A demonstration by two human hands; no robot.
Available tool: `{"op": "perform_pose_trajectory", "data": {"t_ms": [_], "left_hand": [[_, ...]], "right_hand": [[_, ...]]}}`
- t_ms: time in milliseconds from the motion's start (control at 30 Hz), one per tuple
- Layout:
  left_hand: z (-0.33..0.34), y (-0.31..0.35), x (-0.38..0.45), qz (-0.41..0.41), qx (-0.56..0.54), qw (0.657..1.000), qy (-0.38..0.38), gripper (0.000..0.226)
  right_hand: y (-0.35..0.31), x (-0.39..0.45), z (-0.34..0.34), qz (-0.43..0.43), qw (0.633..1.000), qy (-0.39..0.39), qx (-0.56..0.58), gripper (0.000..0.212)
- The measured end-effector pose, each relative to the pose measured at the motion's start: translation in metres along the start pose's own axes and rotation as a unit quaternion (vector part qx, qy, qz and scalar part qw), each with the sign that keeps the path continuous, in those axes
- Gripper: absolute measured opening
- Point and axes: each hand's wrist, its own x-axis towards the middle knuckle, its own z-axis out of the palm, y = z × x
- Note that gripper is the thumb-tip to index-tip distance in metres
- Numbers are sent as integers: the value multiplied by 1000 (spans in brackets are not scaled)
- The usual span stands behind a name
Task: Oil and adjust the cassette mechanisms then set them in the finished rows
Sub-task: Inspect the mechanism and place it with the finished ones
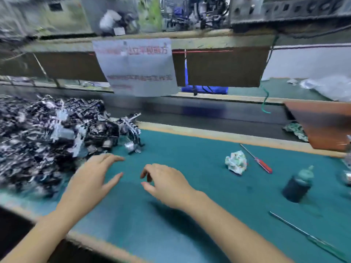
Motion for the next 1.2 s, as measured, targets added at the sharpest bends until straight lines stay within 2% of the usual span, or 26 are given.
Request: {"op": "perform_pose_trajectory", "data": {"t_ms": [100,233,333,400,500,567,633,700,800,867,1033,1200], "left_hand": [[-13,-45,-9,-68,75,993,59,38],[-20,-85,-7,-208,72,966,132,68],[-32,-105,10,-279,53,942,179,78],[-39,-114,22,-307,5,936,172,82],[-44,-125,37,-282,34,948,141,89],[-48,-129,50,-298,-17,946,122,98],[-51,-135,61,-348,-96,927,97,109],[-51,-142,68,-380,-108,917,64,108],[-50,-150,73,-372,-104,921,50,98],[-49,-151,77,-364,-123,922,44,93],[-57,-155,79,-344,-208,914,52,93],[-76,-146,76,-276,-258,918,121,90]], "right_hand": [[-24,48,20,-12,998,-13,54,29],[-66,99,35,3,985,-7,171,35],[-93,131,32,35,964,-31,263,47],[-106,145,33,69,947,-35,311,56],[-116,158,39,108,947,24,303,55],[-120,163,36,92,950,60,292,53],[-126,168,28,72,946,59,310,55],[-133,173,25,67,953,65,289,54],[-141,177,26,64,976,42,206,43],[-142,178,26,65,975,12,214,38],[-140,177,18,61,898,-64,430,54],[-148,161,-5,1,831,-74,552,63]]}}
